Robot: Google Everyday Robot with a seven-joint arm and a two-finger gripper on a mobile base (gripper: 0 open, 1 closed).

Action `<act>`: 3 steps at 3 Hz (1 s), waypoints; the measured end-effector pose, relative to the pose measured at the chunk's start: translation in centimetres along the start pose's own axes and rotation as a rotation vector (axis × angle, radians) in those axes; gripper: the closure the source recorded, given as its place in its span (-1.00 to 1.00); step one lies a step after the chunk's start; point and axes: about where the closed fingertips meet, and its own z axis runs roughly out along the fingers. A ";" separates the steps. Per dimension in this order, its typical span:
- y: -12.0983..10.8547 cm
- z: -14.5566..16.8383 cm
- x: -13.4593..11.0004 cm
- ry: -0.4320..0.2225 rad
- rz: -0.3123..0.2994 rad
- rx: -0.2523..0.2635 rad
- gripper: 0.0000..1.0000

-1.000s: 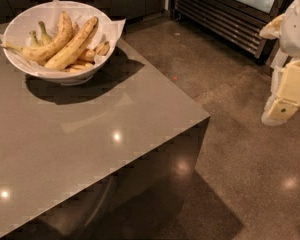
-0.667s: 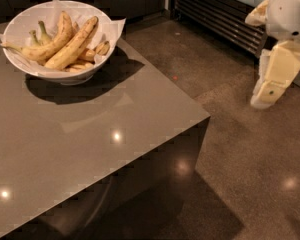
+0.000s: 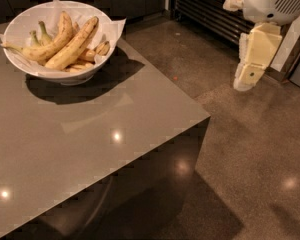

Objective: Pick banana from white bowl

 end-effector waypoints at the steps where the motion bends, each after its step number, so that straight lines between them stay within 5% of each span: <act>1: 0.0 0.0 0.0 0.000 0.000 0.000 -1.00; 2: -1.0 0.6 -1.3 0.007 -0.047 -0.005 -1.00; 3: -5.2 2.7 -6.5 0.031 -0.225 -0.014 -1.00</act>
Offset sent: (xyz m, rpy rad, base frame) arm 0.0990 0.1007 0.0028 -0.1966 -0.0032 0.3598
